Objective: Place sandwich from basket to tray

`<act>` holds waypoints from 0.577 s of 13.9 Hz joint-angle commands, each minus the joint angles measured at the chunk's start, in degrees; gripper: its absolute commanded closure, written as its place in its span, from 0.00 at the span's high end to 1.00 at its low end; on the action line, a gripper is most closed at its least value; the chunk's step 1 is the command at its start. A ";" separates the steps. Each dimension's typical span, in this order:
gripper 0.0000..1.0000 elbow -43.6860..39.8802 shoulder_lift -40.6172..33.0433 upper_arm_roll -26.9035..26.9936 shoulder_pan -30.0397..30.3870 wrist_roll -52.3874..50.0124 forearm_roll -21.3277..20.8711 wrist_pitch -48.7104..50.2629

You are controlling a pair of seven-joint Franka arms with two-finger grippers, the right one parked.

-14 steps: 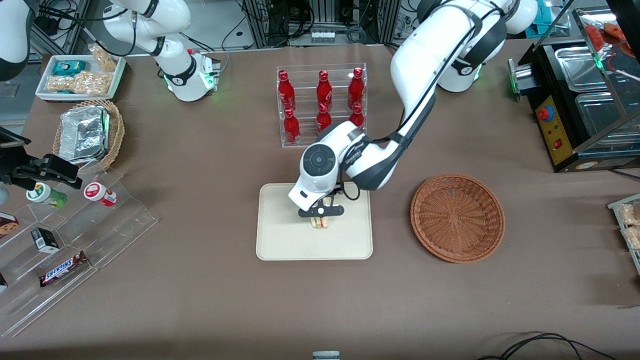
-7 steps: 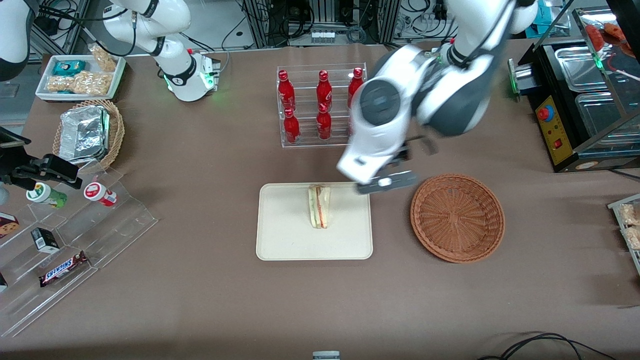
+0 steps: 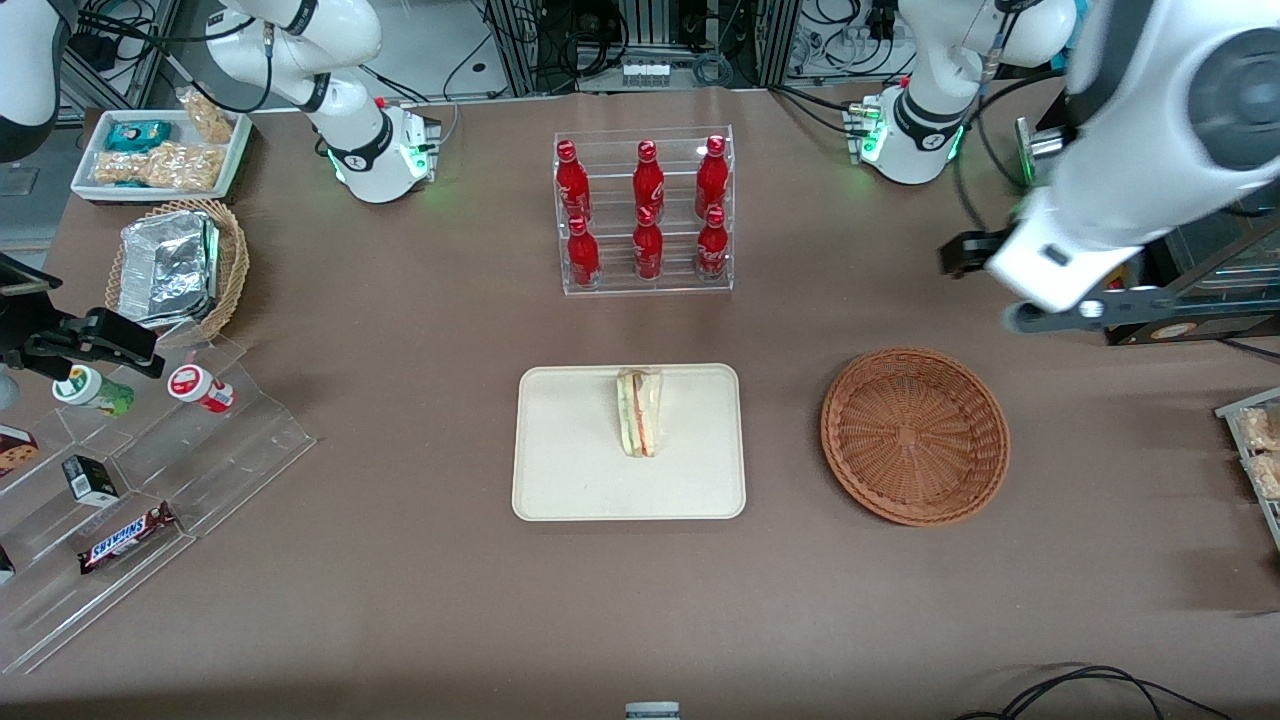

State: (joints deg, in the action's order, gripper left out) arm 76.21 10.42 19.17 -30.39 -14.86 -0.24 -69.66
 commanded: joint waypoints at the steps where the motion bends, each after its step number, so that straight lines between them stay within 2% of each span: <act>1: 1.00 1.22 -2.58 -15.74 15.97 0.89 0.33 0.22; 3: 1.00 1.22 -3.30 -29.48 28.84 0.89 -0.11 -0.04; 5: 1.00 1.39 -4.35 -39.07 37.72 0.89 -2.65 -0.04; 7: 1.00 6.28 -8.63 -40.70 39.00 2.72 -6.08 -1.51; 8: 1.00 8.58 -11.01 -40.36 38.74 2.65 -6.09 -3.19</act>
State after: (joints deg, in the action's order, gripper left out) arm 77.86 5.84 -20.04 7.42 -13.65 -4.81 -69.90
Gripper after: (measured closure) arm 0.000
